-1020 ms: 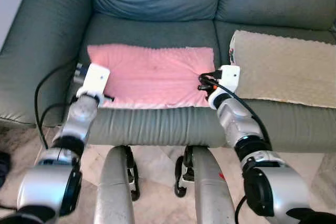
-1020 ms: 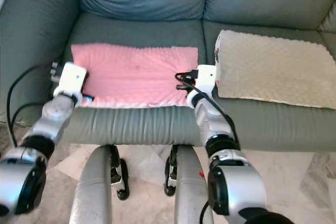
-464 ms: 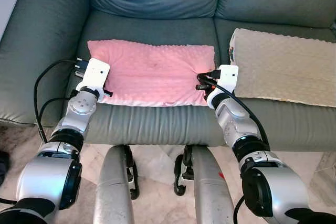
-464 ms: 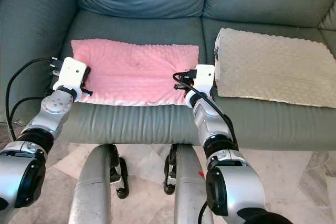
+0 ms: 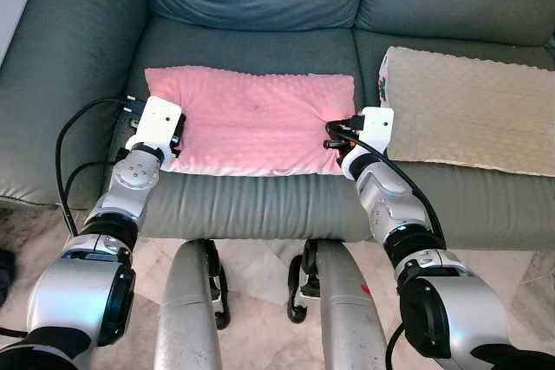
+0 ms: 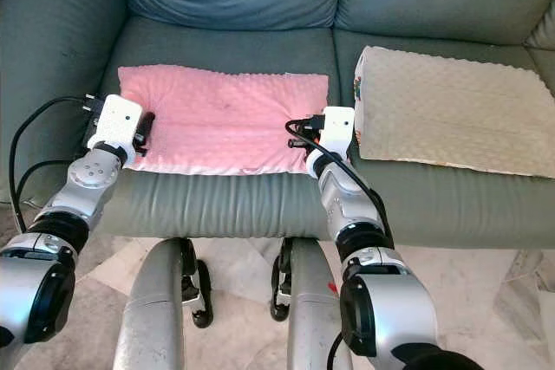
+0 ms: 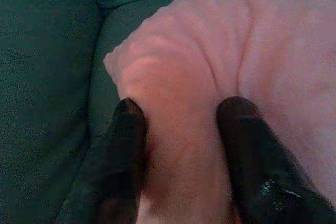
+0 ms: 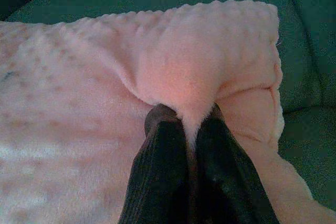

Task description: Move the pillow to the sofa

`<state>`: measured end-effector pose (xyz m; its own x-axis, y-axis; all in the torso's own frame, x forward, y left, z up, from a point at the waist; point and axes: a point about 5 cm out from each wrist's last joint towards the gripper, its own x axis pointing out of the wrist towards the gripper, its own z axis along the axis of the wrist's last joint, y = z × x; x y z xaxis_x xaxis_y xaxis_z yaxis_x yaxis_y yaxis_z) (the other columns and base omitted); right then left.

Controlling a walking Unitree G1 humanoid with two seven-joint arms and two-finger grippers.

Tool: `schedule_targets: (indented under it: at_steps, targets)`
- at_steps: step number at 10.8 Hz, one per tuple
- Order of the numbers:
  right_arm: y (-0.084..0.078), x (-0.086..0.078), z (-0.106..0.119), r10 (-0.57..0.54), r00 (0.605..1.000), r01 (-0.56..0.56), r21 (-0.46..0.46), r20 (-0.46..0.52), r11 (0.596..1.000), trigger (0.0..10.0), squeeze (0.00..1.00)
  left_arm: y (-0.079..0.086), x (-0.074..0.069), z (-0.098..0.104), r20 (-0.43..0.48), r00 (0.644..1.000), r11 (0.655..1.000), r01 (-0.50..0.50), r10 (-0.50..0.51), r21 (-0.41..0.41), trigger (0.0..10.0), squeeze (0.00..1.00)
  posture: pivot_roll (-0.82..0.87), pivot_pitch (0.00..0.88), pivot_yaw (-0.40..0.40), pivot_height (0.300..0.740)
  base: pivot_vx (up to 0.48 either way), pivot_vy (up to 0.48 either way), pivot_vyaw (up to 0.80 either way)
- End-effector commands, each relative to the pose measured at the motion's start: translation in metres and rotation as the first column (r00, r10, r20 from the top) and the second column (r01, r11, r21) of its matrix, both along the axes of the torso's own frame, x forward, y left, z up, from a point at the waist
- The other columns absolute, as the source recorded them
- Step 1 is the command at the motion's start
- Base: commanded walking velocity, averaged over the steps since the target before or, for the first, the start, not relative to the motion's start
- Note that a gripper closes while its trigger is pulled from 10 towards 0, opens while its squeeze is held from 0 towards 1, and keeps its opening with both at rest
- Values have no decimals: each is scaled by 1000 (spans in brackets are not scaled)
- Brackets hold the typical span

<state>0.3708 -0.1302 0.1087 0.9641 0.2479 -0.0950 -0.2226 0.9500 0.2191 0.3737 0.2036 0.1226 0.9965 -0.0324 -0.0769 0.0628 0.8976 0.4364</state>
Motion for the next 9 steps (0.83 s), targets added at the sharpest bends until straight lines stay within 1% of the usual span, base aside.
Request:
schedule_targets:
  at_steps: [1, 4, 5, 9]
  targets:
    - [-1, -3, -8, -5, 1000, 5, 5, -29, 1000, 10000, 0, 3, -3, -6, -24, 1000, 1000, -2, 2, 2, 10000, 1000, 17, 386, -57, 636, 0, 0, 0]
    - [-1, -3, -8, -2, 1000, 2, 4, -25, 1000, 10000, 0, 3, -3, -6, -22, 1000, 1000, -4, 5, 12, 10000, 1000, 17, 386, -58, 636, 0, 0, 0]
    - [4, -1, -6, 20, 999, -21, -14, -29, 1000, 10000, 0, 0, -2, -8, -39, 999, 1000, 8, -7, 17, 10000, 0, 15, 359, -71, 636, 0, 0, 0]
    - [4, -1, -7, 22, 999, -22, -14, -35, 1000, 10000, 0, -1, -2, -8, -41, 999, 1000, 11, -10, 11, 10000, 0, 16, 361, -73, 636, 0, 0, 0]
